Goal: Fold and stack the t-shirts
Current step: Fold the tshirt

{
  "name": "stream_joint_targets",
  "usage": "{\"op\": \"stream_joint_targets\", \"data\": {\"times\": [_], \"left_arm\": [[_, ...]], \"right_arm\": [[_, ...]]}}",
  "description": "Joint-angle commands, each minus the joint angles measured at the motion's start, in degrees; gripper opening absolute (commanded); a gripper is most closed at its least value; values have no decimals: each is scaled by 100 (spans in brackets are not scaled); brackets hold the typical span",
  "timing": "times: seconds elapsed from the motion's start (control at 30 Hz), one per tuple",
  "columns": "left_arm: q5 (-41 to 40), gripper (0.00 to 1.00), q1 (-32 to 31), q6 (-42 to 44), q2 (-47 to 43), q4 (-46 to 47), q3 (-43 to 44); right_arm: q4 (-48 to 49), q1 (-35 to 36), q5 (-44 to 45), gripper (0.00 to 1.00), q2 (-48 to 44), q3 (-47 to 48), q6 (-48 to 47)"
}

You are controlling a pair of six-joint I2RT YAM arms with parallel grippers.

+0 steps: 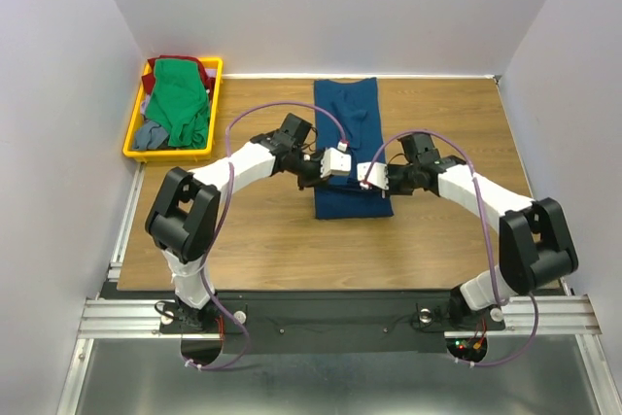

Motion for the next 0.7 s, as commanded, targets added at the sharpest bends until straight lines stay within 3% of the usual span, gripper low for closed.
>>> {"op": "stream_joint_targets", "data": {"times": [0.0, 0.5, 0.67], "left_arm": [[-28, 0, 194, 300, 201, -110, 616], [-116, 0, 818, 608, 1669, -171, 2417], [-222, 0, 924, 678, 2302, -277, 3279]], "right_arm": [[282, -199, -206, 1, 403, 490, -217], [300, -665, -320, 1, 2311, 2537, -235], [317, -726, -276, 1, 2768, 2819, -173]]}}
